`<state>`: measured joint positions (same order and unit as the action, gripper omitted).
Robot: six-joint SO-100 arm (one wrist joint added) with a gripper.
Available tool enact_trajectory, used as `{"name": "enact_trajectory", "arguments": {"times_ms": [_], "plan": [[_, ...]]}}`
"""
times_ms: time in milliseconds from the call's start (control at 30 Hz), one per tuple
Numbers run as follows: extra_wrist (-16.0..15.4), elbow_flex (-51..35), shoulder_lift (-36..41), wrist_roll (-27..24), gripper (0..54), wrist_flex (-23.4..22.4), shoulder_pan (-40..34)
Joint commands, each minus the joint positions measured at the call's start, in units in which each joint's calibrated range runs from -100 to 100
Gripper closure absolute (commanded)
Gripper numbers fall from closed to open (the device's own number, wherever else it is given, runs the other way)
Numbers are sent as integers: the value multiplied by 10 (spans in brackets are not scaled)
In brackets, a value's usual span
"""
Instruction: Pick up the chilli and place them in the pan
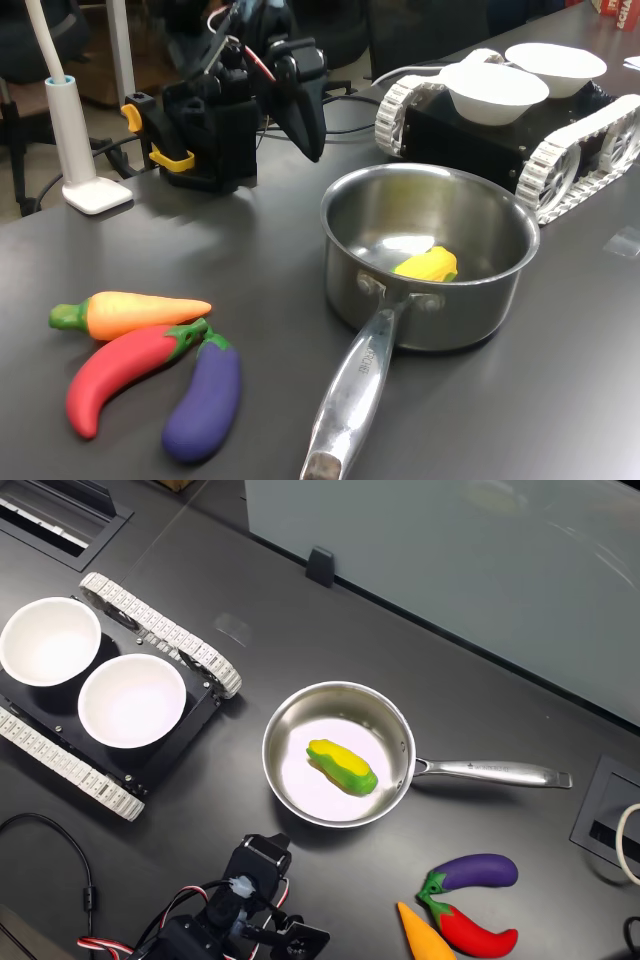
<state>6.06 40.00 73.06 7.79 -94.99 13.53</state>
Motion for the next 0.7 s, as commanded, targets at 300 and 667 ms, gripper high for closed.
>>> {"name": "enact_trajectory", "arguments": {"times_ms": [300, 667], "plan": [[-17, -209, -102, 18, 536, -47, 123], [-68, -304, -200, 39, 536, -47, 284]]}}
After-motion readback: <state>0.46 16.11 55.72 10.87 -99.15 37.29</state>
